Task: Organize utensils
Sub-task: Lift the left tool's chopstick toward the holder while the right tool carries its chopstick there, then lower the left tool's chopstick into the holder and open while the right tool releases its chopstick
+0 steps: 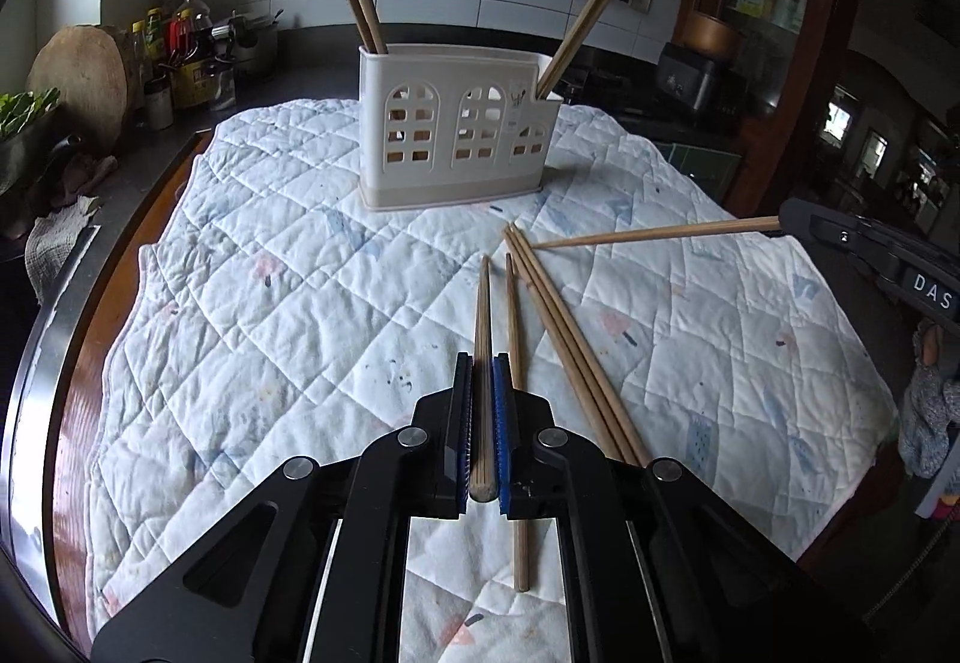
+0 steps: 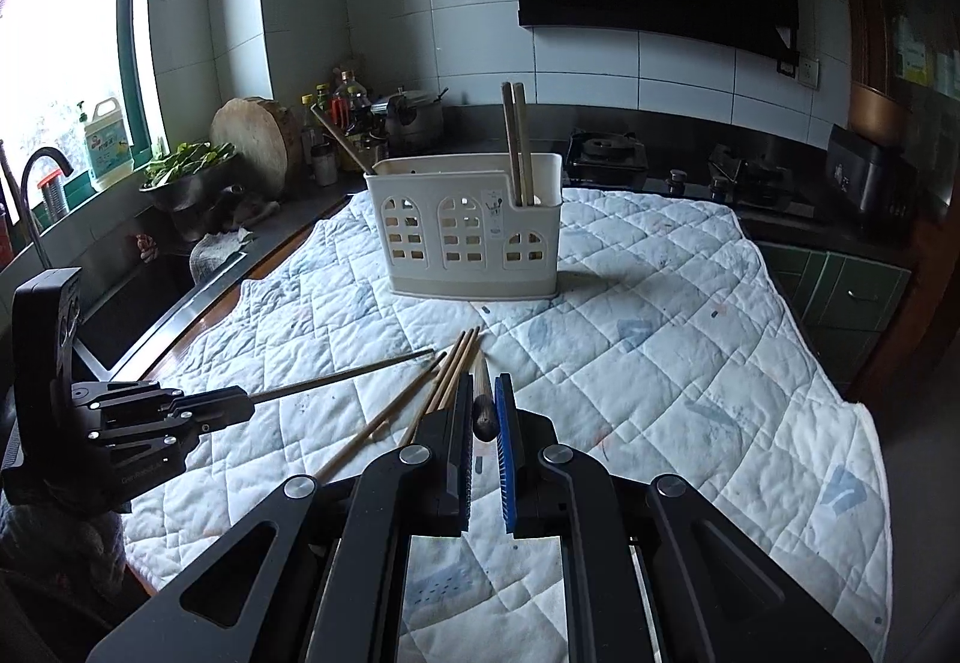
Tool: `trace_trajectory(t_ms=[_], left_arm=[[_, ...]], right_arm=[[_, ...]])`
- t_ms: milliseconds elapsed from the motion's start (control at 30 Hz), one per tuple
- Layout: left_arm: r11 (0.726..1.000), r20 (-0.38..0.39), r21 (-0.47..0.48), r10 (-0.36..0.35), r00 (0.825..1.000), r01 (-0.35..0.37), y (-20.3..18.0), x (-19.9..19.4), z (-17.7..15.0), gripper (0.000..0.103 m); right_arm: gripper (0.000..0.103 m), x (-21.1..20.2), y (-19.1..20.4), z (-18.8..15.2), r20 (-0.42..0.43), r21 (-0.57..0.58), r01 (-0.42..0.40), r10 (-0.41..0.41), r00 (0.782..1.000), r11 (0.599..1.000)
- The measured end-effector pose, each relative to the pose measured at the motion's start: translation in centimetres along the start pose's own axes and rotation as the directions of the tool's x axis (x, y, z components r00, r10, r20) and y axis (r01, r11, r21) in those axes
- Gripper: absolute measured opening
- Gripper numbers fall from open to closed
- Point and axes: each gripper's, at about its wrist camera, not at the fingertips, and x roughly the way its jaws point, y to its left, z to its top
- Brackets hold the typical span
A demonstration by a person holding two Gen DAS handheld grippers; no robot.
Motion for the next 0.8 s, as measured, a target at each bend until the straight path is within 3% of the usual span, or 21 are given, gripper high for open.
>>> trace_trajectory(t_ms=[300, 600, 800], left_arm=[[1.000, 0.045, 0.003, -0.024, 0.999, 0.024, 0.8, -0.8, 4.5, 0.005], [0.999, 0.082, 0.039, -0.039, 0.996, 0.036, 1.0, -1.6, 10.2, 0.005], [0.997, 0.154, 0.055, -0.062, 0.986, 0.055, 0.8, -3.7, 14.2, 0.005]], right_arm=[[0.007, 0.9, -1.6, 5.3, -0.011, -0.014, -0.021, 0.021, 1.000, 1.000], [0.007, 0.4, -3.5, 12.3, 0.028, -0.039, 0.025, -0.024, 0.999, 0.999], [0.007, 0.4, -4.1, 16.6, 0.062, -0.060, 0.073, -0.069, 0.996, 0.996]])
